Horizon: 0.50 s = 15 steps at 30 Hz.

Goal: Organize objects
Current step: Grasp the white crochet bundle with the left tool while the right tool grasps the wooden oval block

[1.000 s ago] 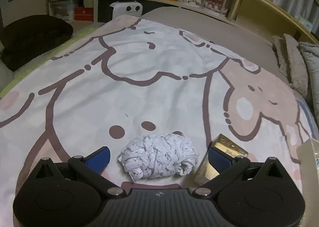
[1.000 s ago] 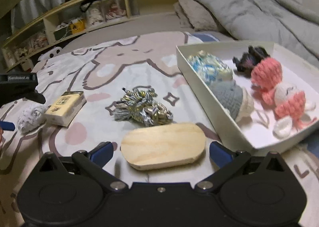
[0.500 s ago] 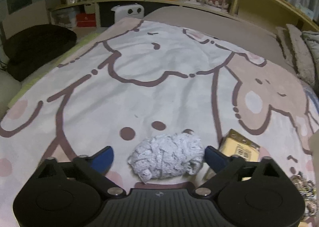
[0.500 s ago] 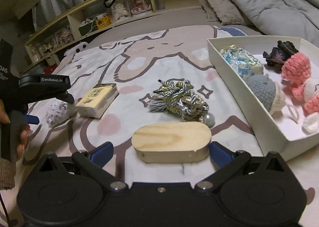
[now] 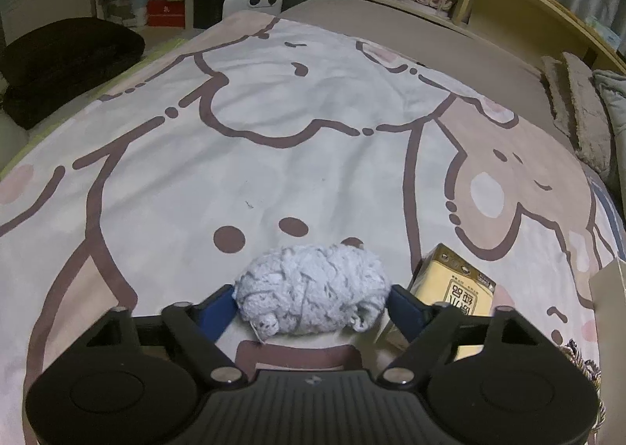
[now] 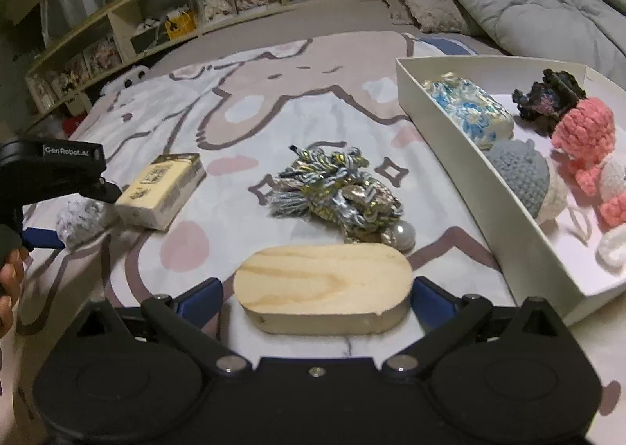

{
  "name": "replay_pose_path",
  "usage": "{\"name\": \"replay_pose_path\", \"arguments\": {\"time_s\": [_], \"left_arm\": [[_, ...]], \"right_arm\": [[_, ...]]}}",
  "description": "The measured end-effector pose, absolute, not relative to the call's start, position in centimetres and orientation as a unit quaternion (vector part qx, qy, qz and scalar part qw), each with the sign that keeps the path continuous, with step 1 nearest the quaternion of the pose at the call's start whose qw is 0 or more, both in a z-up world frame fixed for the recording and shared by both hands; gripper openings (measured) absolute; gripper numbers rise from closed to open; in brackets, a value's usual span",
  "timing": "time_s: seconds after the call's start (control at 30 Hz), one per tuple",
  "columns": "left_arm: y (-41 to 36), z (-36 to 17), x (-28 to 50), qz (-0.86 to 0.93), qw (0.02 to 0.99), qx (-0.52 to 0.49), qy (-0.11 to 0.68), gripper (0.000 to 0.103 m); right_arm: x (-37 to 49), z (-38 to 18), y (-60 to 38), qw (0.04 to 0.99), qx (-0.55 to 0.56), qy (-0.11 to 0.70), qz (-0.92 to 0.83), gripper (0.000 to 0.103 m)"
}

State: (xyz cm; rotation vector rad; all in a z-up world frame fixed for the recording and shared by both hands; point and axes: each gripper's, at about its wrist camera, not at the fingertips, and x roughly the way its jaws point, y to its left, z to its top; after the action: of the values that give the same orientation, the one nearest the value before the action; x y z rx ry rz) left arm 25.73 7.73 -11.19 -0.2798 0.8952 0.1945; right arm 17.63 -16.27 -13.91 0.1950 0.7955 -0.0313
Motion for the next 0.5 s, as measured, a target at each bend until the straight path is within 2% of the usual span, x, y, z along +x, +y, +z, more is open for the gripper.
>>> {"name": "replay_pose_path", "arguments": {"time_s": [0.1, 0.5], "left_arm": [[7.8, -11.0, 25.8, 0.096, 0.885, -0.145, 0.431, 0.078], [7.7, -9.6, 25.3, 0.094, 0.893, -0.136, 0.418, 0.071]], "right_arm": [[17.7, -13.7, -16.4, 0.916, 0.098, 0.390, -0.011, 0.095], [17.7, -12.7, -16.3, 0.918, 0.090, 0.385, 0.015, 0.094]]}}
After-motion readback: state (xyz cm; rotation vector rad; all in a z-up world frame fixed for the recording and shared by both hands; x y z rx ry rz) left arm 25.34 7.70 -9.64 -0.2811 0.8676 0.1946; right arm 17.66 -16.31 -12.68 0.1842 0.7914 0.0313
